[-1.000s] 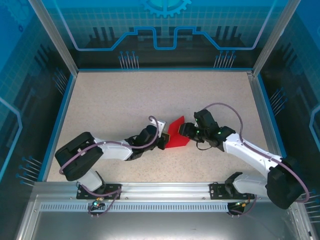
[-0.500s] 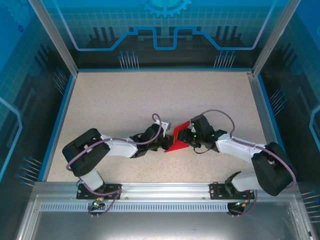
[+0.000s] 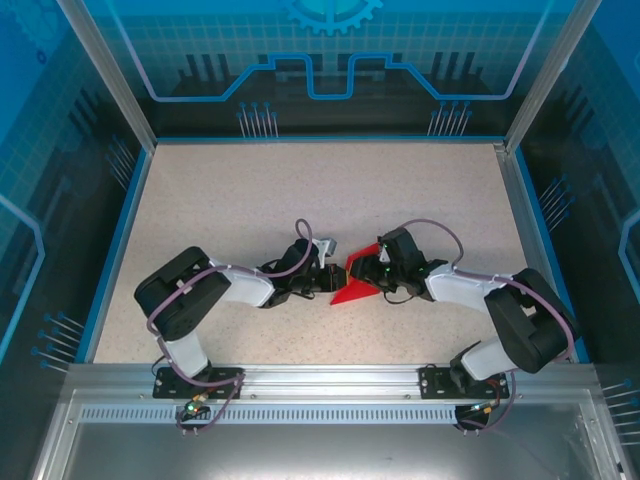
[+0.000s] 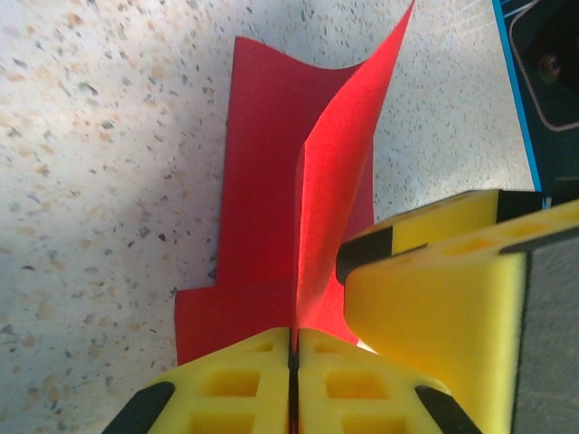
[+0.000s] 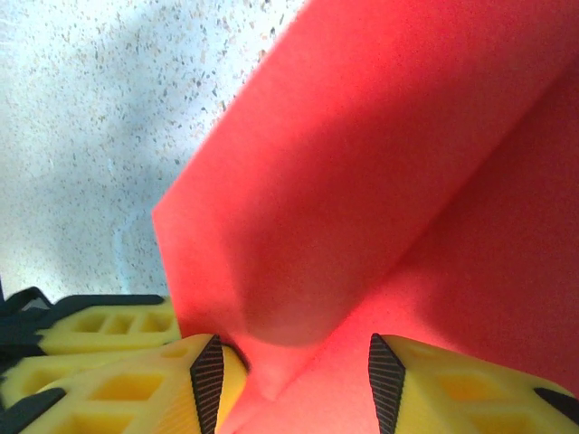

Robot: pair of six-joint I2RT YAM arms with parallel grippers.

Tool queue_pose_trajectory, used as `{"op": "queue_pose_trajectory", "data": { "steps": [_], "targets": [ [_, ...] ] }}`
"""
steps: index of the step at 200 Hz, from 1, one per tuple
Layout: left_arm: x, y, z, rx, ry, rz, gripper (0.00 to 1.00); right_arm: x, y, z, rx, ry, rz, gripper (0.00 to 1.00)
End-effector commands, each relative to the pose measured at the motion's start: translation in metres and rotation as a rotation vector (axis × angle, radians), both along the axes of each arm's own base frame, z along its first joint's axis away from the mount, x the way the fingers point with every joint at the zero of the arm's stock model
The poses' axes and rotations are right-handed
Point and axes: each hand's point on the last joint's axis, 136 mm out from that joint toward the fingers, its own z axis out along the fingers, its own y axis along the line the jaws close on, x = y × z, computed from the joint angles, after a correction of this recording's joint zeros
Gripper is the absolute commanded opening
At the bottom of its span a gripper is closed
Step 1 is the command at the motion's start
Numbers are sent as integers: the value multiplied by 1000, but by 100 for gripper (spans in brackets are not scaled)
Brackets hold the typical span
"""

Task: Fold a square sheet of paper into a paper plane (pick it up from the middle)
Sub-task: Fourth fold the wing at the center of the table.

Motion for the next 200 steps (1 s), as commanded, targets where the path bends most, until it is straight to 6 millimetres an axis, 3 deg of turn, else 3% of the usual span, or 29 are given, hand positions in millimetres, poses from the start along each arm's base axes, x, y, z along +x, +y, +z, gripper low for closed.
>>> {"op": "queue_pose_trajectory", "data": {
  "steps": [1,53,120,200],
  "targets": [
    [-2,-6,0,-46,27,-26,12,4,-2,-4,15,3,-11,49],
    [-4,-6,-6,-44,42,-46,20,3,-10,-24,-21,79,-51,53],
    [-13,0,-1,-45,12,-90,31,1,-19,-32,-50,124,-98,55],
    [-20,-1,4,-70,6,-127,26,1,-18,-32,-40,125,-95,55]
  ]
}}
